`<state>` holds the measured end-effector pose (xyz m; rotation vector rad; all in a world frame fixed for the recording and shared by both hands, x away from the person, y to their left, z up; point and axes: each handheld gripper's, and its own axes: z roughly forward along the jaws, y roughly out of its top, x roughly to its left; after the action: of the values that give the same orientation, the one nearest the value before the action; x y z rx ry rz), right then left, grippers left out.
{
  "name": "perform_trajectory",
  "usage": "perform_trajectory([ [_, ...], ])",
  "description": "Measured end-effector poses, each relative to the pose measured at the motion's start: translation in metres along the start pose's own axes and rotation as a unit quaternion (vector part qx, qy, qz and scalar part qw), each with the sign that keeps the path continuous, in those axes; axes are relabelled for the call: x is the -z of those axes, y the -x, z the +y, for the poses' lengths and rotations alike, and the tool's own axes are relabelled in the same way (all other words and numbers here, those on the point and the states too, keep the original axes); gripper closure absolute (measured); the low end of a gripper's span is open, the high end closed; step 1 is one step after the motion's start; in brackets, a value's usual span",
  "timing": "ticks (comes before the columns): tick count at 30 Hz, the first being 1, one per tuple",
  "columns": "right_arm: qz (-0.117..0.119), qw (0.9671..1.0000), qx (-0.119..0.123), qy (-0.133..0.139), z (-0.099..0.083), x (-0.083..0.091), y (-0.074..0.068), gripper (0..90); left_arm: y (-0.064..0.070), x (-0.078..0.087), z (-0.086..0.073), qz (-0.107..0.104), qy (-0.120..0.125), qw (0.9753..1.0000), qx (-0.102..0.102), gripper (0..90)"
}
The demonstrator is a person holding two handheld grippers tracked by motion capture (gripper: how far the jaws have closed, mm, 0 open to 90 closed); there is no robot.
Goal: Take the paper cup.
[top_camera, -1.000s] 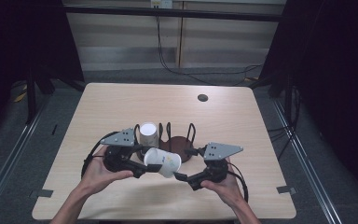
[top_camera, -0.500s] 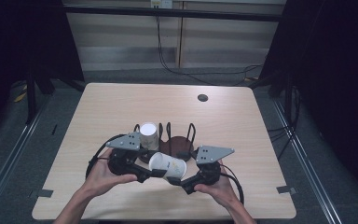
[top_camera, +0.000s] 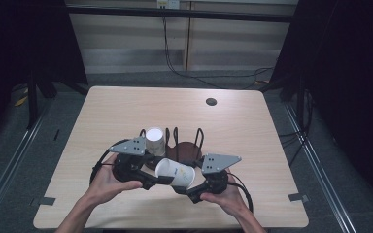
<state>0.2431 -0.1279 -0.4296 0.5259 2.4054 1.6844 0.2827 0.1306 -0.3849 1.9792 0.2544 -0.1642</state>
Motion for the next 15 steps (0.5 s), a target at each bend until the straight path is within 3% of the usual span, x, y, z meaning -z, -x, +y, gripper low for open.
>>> perform_trajectory([
  [10, 0.008, 0.9999, 0.010, -0.009, 0.0021, 0.0026, 0.0003, 25.7, -0.0018, 0.0012, -0.0007, -0.008, 0.006, 0.9999, -0.005, 35.2],
  [15, 0.004, 0.9999, 0.009, -0.004, 0.0024, 0.0042, 0.0000, 27.1, -0.0033, 0.0005, -0.0020, 0.000, 0.001, 1.0000, 0.001, 33.4],
])
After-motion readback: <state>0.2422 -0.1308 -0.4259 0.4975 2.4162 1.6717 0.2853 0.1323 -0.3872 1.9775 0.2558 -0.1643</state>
